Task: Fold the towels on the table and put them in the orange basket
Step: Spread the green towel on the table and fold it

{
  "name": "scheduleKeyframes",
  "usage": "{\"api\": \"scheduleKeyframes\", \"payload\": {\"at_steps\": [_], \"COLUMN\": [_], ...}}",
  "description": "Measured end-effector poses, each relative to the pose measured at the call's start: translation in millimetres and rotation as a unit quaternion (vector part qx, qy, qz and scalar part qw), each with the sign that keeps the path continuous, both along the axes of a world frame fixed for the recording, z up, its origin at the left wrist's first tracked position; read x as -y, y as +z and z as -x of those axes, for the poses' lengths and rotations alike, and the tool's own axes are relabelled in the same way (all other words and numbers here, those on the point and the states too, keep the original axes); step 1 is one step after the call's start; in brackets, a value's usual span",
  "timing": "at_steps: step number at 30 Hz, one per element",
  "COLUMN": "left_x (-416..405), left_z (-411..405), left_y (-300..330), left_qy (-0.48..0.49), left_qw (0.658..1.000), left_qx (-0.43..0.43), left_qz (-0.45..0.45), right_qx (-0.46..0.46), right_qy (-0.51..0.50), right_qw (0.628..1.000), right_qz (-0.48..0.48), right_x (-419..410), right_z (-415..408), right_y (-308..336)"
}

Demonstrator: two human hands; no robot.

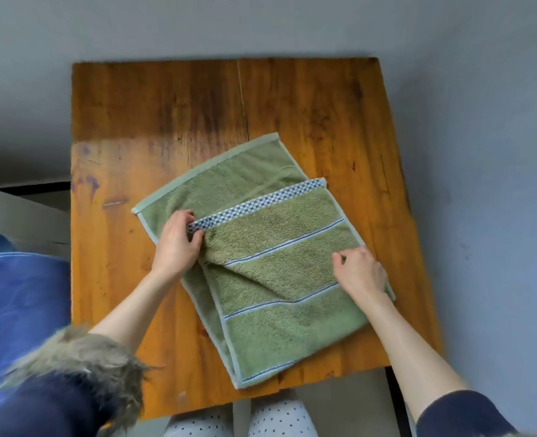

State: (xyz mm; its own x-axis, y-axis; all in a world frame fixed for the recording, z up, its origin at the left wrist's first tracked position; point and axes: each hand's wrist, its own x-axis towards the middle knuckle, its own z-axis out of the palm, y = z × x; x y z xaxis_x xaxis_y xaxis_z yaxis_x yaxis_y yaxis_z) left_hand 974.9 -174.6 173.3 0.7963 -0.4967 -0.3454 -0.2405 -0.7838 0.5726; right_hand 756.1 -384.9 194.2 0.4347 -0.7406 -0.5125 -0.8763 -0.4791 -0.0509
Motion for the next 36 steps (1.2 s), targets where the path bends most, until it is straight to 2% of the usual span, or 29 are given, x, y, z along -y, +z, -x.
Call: {"api": "scheduleKeyframes", "payload": {"at_steps": [3, 6, 9, 12, 16, 19, 21, 26, 31, 36], "left_x": [11, 16, 16, 7, -6, -11, -13, -17, -27, -30], "left_z": [6, 9, 8, 4, 2, 4, 5, 7, 9, 12], "left_y": [0, -1, 1, 2, 6, 9, 13, 20, 32, 53], "left_qy": [-0.013, 0.048, 0.132, 0.148, 0.143, 0.181, 0.197, 0.189, 0.224, 0.247], "left_qw": [1.0, 0.998, 0.991, 0.988, 0.987, 0.97, 0.954, 0.938, 0.89, 0.839], "left_qx": [0.007, 0.033, 0.009, -0.047, -0.07, -0.145, -0.185, -0.232, -0.307, -0.351], "left_qz": [-0.004, -0.035, -0.034, -0.021, -0.022, 0.073, 0.125, 0.176, 0.25, 0.334], "right_qx": [-0.033, -0.039, 0.062, 0.169, 0.18, 0.193, 0.191, 0.233, 0.283, 0.317], "right_qy": [0.012, -0.01, -0.037, -0.055, -0.091, -0.185, -0.191, -0.223, -0.256, -0.271], "right_qw": [0.999, 0.999, 0.997, 0.983, 0.976, 0.955, 0.953, 0.927, 0.894, 0.839], "right_qz": [-0.023, -0.029, 0.001, -0.041, -0.086, -0.13, -0.137, -0.19, -0.237, -0.349], "right_x": [9, 33, 58, 75, 83, 81, 82, 88, 97, 103], "right_z": [9, -3, -27, -55, -83, -89, -88, -83, -70, -66], "right_y": [2, -1, -2, -12, -23, -22, -23, -9, 10, 43]}}
